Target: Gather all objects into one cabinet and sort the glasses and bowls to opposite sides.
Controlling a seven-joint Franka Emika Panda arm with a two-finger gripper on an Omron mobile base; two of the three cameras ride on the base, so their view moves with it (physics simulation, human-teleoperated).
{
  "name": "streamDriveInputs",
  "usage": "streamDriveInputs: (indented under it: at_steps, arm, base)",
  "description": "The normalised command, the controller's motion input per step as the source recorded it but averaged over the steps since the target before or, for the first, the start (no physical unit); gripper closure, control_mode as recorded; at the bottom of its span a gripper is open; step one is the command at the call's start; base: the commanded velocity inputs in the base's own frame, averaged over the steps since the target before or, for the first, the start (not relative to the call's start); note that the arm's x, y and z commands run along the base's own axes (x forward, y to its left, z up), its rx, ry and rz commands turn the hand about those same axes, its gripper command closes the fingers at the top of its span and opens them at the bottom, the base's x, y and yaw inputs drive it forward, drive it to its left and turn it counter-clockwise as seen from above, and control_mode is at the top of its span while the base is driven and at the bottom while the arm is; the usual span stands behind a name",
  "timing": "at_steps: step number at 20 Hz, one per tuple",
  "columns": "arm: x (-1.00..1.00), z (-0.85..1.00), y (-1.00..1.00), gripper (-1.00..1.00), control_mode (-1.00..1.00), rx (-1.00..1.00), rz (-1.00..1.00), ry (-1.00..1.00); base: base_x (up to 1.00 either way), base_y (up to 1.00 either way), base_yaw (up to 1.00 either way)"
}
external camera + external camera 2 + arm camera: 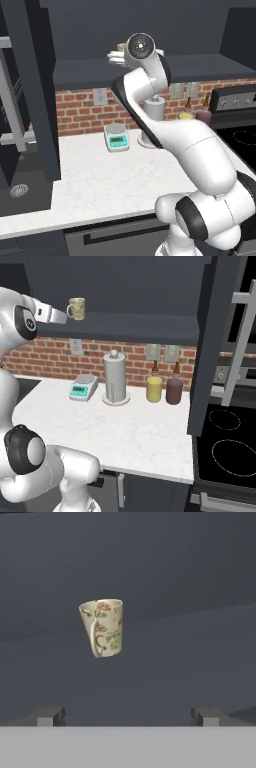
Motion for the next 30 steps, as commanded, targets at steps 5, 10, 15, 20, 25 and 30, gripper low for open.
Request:
streamDriveInputs:
  at_steps: [5, 10, 15, 20, 25, 30]
  arm:
    - [0.24, 0.0, 0.0, -1.0, -1.0, 0.0, 0.0, 0.0]
    - [0.3, 0.0, 0.0, -1.0, -1.0, 0.0, 0.0, 0.0]
    - [0.2, 0.0, 0.0, -1.0, -1.0, 0.0, 0.0, 0.0]
    - [0.14, 0.0, 0.0, -1.0, -1.0, 0.0, 0.0, 0.0]
    - [0.25, 0.0, 0.0, -1.0, -1.0, 0.0, 0.0, -0.01]
    - [0.42, 0.0, 0.04, -1.0, -1.0, 0.0, 0.0, -0.01]
  base:
    - [0.0, 0.0, 0.0]
    - [0.0, 0.0, 0.0]
    - [0.0, 0.0, 0.0]
    - [0.0, 0.0, 0.0]
    - [0.0, 0.0, 0.0]
    - [0.0, 0.0, 0.0]
